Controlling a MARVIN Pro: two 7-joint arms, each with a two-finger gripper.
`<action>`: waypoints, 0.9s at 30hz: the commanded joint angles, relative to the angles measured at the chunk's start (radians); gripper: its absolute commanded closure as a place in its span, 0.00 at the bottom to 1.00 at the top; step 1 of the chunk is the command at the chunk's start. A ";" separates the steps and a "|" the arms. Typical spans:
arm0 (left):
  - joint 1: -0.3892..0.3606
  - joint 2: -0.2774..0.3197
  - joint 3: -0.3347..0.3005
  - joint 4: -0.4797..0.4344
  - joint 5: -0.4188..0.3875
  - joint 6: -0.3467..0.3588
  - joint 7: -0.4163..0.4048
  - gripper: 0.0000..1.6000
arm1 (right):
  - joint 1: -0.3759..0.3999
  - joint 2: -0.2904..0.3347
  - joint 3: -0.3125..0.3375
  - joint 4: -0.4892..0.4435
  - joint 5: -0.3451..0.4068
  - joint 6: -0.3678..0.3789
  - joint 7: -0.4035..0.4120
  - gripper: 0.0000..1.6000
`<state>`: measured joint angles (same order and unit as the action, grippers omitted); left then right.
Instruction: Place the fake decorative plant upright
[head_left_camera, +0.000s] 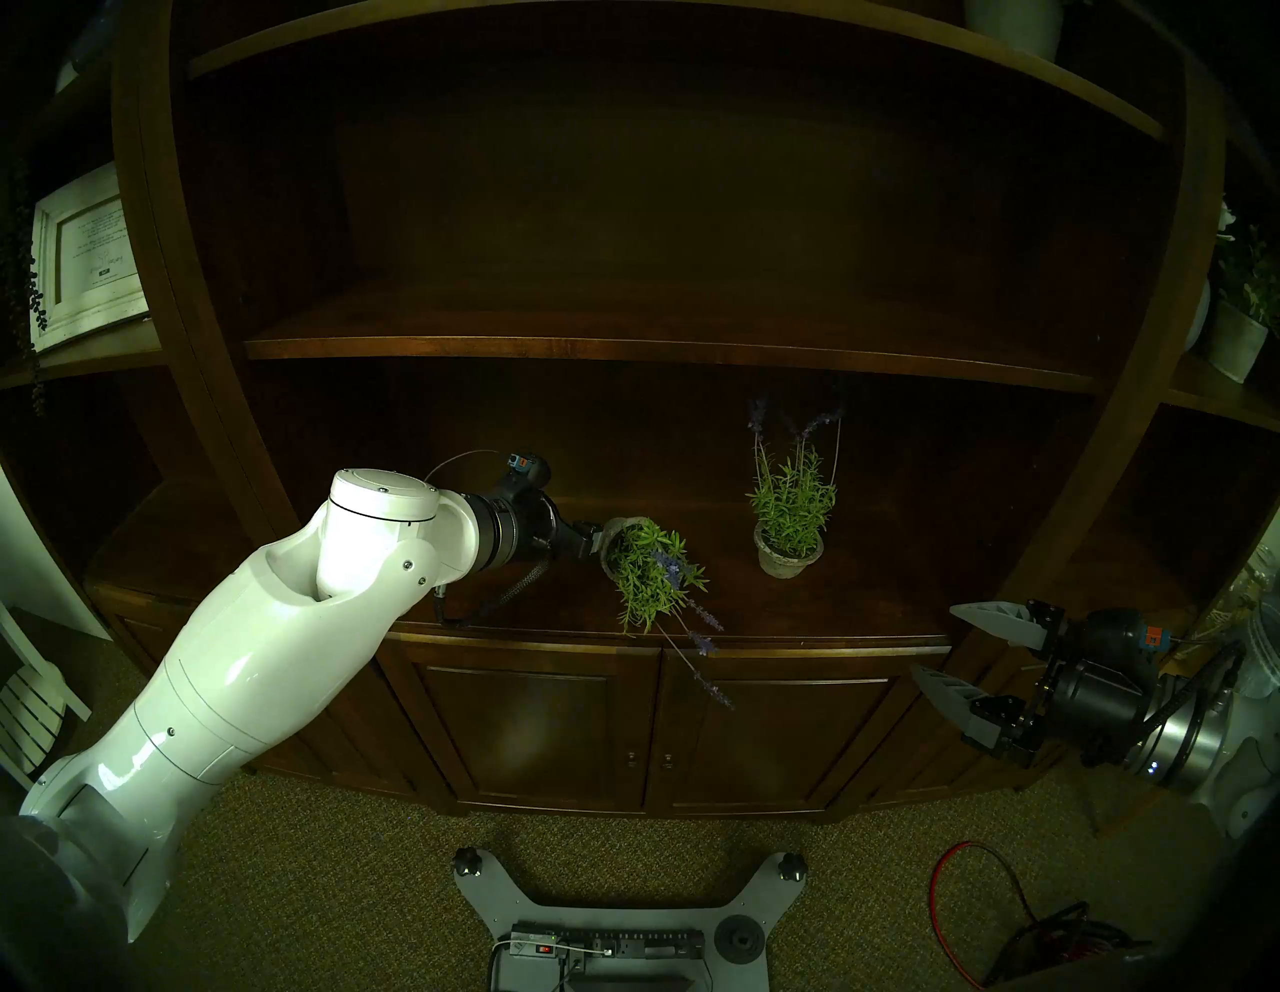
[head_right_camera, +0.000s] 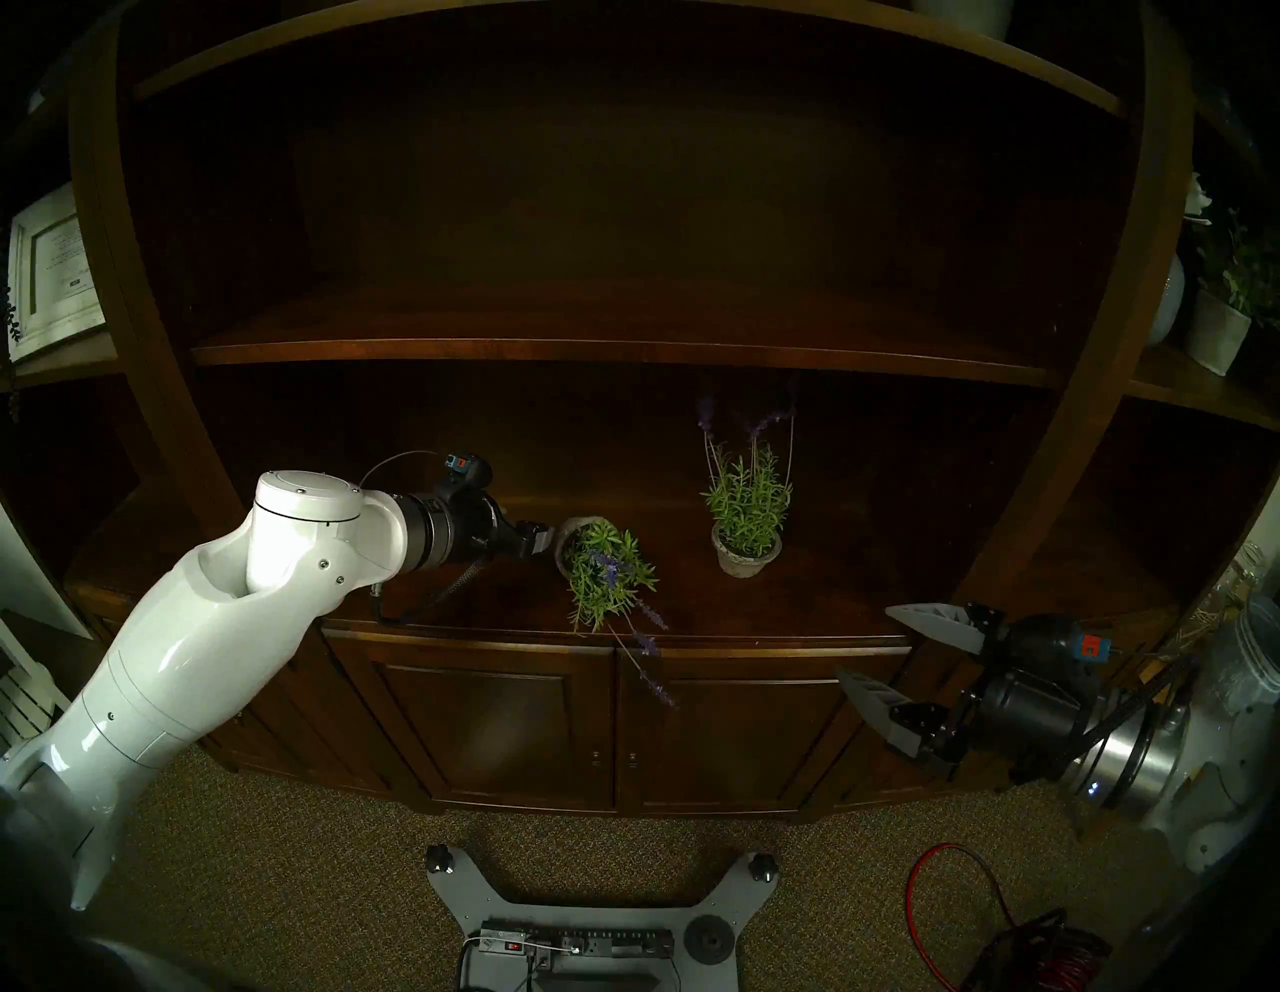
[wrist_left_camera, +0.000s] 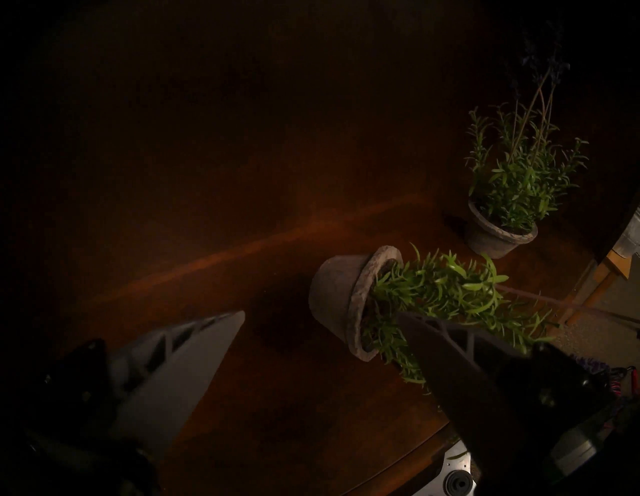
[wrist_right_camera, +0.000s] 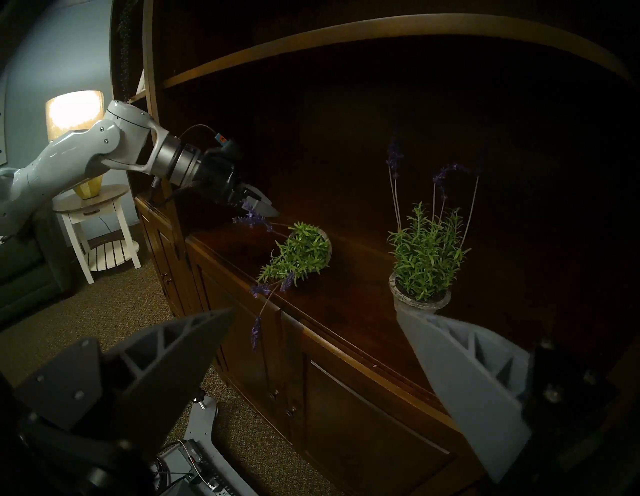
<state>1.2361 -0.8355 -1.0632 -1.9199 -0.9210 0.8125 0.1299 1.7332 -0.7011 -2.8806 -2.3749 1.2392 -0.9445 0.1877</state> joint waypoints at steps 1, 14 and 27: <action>-0.075 -0.013 0.022 0.018 0.027 -0.025 -0.055 0.00 | 0.006 0.002 0.001 0.003 -0.001 -0.015 -0.006 0.00; -0.144 -0.078 0.050 0.179 0.058 -0.065 -0.084 0.00 | 0.026 0.001 0.001 -0.012 0.003 -0.015 0.000 0.00; -0.167 -0.096 0.047 0.250 0.061 -0.100 -0.146 0.00 | 0.031 0.000 0.001 -0.019 -0.002 -0.015 -0.002 0.00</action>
<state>1.1283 -0.9148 -0.9937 -1.6608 -0.8575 0.7459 0.0152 1.7493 -0.7013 -2.8806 -2.3906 1.2411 -0.9445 0.1883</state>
